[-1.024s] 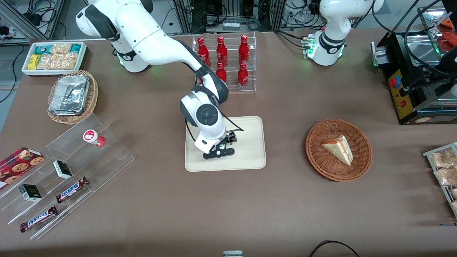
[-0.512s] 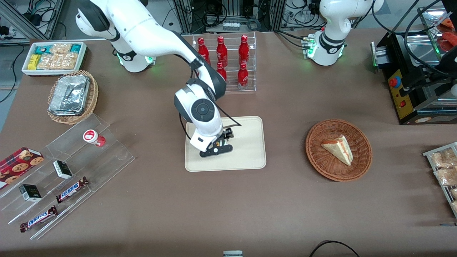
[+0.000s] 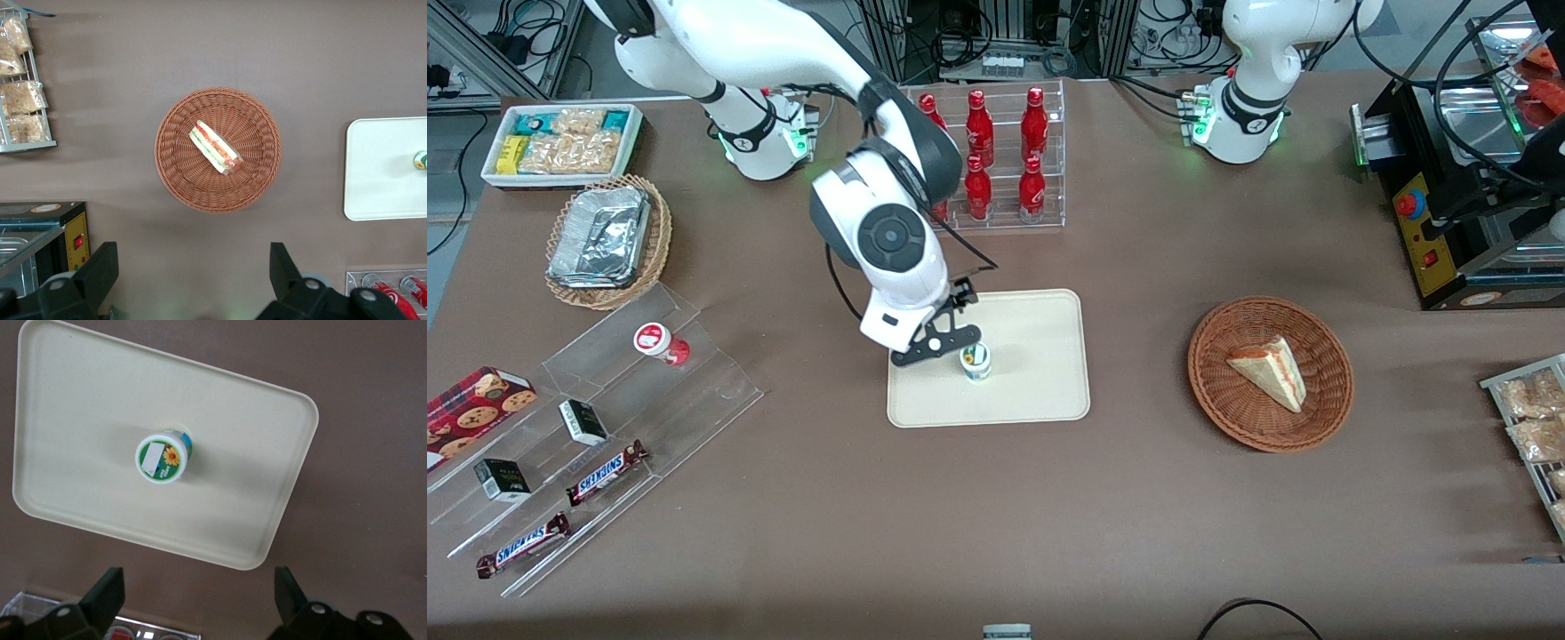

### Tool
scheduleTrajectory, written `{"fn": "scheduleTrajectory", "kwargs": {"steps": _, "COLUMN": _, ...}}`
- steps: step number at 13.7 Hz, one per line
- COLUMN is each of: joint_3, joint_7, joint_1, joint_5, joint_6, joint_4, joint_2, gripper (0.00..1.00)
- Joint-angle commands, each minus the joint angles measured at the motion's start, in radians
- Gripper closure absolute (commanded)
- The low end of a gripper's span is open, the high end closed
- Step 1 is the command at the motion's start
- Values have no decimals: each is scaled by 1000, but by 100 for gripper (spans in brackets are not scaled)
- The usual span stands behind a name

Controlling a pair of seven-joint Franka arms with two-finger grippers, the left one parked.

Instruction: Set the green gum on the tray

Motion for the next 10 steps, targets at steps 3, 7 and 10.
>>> {"fn": "scheduleTrajectory", "kwargs": {"steps": 3, "joint_3": 3, "joint_7": -109, "joint_1": -71, "joint_5": -3, "joint_6": -120, "joint_4": -11, "joint_2": -84, "gripper": 0}}
{"fn": "scheduleTrajectory", "kwargs": {"steps": 7, "joint_3": 3, "joint_7": -212, "joint_1": -202, "joint_5": -3, "joint_6": -209, "joint_4": -17, "joint_2": -150, "gripper": 0}}
{"fn": "scheduleTrajectory", "kwargs": {"steps": 10, "joint_3": 3, "joint_7": -221, "joint_1": -289, "joint_5": -3, "joint_6": -210, "joint_4": -51, "joint_2": -205, "gripper": 0}}
